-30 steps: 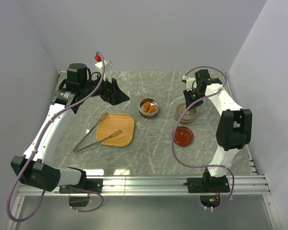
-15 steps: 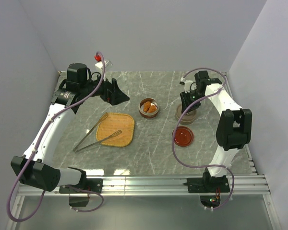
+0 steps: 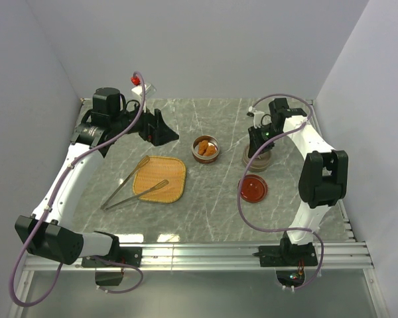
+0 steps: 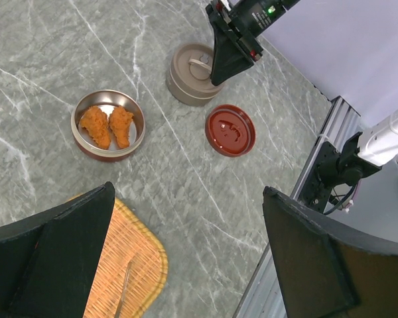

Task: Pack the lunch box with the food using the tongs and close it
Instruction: Put the lid back on the lunch box

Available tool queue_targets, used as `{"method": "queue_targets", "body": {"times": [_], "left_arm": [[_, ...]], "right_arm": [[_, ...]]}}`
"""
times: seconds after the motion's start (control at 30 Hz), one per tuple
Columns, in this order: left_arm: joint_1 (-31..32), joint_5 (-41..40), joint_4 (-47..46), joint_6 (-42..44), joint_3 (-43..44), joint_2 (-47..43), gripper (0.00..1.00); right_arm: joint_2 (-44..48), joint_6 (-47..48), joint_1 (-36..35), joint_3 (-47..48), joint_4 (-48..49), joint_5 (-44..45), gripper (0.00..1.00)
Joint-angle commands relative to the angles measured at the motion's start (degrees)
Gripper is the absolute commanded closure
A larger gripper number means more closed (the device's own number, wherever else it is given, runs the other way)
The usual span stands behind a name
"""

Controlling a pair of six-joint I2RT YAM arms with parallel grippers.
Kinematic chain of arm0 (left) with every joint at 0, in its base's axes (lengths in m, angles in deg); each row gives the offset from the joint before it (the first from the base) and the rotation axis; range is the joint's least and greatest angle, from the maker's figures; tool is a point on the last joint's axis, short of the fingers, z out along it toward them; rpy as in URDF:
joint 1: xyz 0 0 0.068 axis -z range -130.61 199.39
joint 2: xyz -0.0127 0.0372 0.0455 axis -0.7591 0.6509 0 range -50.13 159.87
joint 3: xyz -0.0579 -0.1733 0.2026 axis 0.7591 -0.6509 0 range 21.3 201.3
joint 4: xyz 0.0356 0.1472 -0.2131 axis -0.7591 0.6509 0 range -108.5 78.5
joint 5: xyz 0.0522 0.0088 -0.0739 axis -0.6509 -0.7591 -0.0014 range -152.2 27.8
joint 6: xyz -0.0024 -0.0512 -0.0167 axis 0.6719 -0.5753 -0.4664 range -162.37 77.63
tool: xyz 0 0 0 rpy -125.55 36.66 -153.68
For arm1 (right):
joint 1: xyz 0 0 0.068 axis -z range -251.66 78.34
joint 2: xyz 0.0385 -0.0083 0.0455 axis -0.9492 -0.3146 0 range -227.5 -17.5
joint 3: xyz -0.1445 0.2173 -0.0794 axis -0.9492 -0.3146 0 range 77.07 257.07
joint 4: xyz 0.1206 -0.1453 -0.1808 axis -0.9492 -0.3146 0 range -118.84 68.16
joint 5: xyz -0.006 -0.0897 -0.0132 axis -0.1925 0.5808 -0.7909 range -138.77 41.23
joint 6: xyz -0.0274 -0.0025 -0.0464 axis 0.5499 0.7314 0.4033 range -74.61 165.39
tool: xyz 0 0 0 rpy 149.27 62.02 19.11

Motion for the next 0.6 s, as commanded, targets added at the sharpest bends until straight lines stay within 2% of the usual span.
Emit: {"method": "queue_targets", "body": {"times": [0.0, 0.07, 0.1, 0.2, 0.33, 0.57], "left_arm": [[-0.2, 1.7, -0.8, 1.0, 1.2, -0.9, 0.0], [-0.2, 1.8, -0.9, 1.0, 1.2, -0.9, 0.01], [-0.2, 2.0, -1.0, 0.8, 1.1, -0.9, 0.0], [-0.3, 2.3, -1.0, 0.7, 1.0, -0.9, 0.01], [-0.3, 2.3, -1.0, 0.9, 1.0, -0.6, 0.01], [-0.3, 1.8, -0.9, 1.1, 0.6, -0.7, 0.01]], "right_arm": [[4.1, -2.6, 2.0, 0.1, 3.6, -9.5, 0.8], [6.4, -7.7, 5.5, -2.4, 6.3, -15.0, 0.81], [6.7, -9.0, 7.2, -2.9, 7.4, -20.6, 0.83], [4.2, -13.2, 11.0, -4.0, 9.3, -27.9, 0.88], [1.2, -17.1, 12.6, -5.5, 12.3, -31.8, 0.91], [-2.7, -22.5, 12.9, -7.2, 17.3, -32.0, 0.92]]}}
